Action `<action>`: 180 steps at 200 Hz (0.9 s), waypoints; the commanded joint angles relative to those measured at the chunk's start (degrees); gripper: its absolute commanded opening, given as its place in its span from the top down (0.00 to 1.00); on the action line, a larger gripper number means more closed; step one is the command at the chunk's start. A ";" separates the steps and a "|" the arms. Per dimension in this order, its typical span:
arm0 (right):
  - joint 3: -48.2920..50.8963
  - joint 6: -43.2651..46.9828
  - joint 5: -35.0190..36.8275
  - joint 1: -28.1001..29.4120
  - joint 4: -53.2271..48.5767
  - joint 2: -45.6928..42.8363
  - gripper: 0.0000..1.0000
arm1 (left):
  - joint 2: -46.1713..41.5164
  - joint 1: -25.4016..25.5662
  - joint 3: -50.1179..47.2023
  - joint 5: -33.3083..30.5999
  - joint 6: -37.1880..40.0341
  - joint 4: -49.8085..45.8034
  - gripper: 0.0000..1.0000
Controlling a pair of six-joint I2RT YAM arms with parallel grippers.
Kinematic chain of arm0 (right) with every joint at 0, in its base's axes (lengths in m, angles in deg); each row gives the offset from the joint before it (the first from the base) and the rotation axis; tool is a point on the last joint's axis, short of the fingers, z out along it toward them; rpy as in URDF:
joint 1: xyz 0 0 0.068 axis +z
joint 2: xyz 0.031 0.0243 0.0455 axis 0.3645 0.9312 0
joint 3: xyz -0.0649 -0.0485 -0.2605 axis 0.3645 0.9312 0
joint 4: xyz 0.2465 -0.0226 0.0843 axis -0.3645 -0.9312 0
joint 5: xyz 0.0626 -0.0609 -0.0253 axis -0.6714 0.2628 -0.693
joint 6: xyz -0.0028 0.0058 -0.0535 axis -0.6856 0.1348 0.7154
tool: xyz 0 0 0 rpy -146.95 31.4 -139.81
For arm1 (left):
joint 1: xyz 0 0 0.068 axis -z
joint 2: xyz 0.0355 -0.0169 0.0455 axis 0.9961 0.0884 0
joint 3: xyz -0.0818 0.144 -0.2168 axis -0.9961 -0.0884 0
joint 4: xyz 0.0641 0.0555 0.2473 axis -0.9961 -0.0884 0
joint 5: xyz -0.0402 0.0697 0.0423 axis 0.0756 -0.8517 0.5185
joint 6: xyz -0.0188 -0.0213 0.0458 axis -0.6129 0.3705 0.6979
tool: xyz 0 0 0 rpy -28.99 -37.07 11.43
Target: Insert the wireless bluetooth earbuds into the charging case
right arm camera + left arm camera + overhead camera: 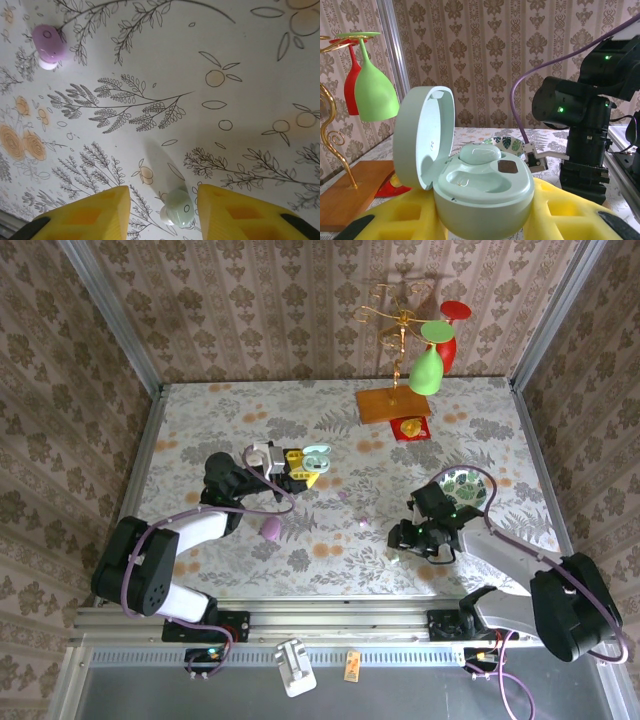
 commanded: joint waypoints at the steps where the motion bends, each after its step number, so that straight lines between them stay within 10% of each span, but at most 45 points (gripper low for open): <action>1: 1.49 1.61 -2.05 -0.34 1.18 1.58 0.59 | 0.56 -0.34 1.92 1.58 -1.56 1.73 0.75; 180: 5.95 -0.47 -5.19 -0.24 1.00 -2.88 0.67 | 2.40 -0.21 2.71 1.92 -1.81 2.53 0.75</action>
